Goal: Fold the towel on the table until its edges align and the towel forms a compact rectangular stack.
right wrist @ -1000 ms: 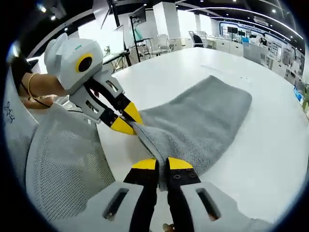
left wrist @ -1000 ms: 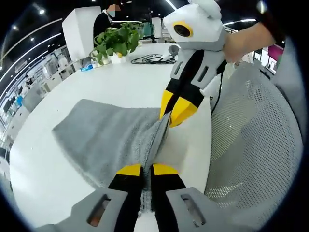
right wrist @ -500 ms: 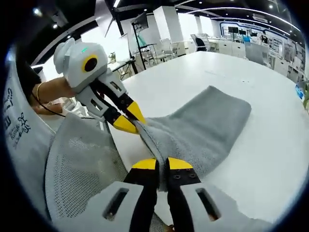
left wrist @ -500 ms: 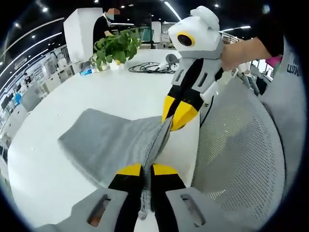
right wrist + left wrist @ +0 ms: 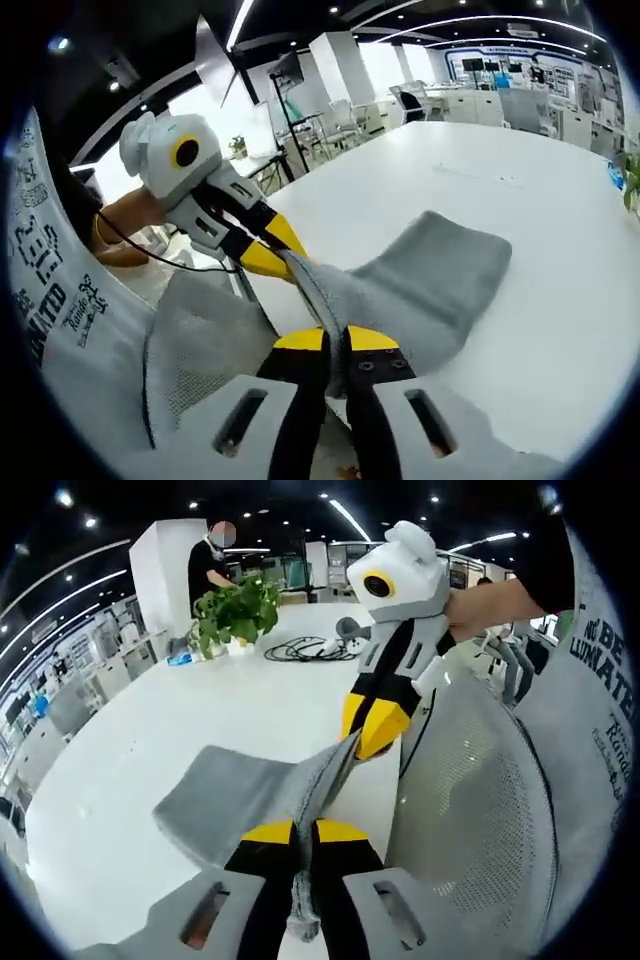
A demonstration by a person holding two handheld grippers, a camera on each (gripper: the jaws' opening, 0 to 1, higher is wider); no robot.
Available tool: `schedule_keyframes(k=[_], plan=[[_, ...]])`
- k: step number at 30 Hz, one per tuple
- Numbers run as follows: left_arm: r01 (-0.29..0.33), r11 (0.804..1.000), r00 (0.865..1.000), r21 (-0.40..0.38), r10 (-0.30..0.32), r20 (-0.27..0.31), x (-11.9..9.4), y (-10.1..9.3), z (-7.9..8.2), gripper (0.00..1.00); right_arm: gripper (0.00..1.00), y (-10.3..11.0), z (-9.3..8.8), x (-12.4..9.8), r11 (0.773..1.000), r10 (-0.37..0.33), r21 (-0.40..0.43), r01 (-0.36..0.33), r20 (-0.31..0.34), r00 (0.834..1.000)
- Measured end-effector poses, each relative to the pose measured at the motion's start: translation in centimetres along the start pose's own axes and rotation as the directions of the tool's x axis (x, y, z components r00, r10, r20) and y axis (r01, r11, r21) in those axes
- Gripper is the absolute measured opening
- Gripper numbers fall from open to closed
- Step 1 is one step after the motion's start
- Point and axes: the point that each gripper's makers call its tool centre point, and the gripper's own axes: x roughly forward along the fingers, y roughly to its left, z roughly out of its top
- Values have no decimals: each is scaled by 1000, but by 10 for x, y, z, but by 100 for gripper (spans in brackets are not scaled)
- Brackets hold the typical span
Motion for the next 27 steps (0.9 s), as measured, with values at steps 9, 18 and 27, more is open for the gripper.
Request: schedule_keyframes(k=[9,18,27], plan=[[-19,1000,999,-4,19,43,-12,-1,14,6,3,12,10,-11,1000,19,14,-19,16,1000],[-11,1000,999,3,11,52,-20,-8,19,5,3,23,10,-17,999,43,16,-44,7,999],[-17,1000,998,11,16,59,-32,-7,29,6,3,31,21,-25,999,52,11,-52,14,999]])
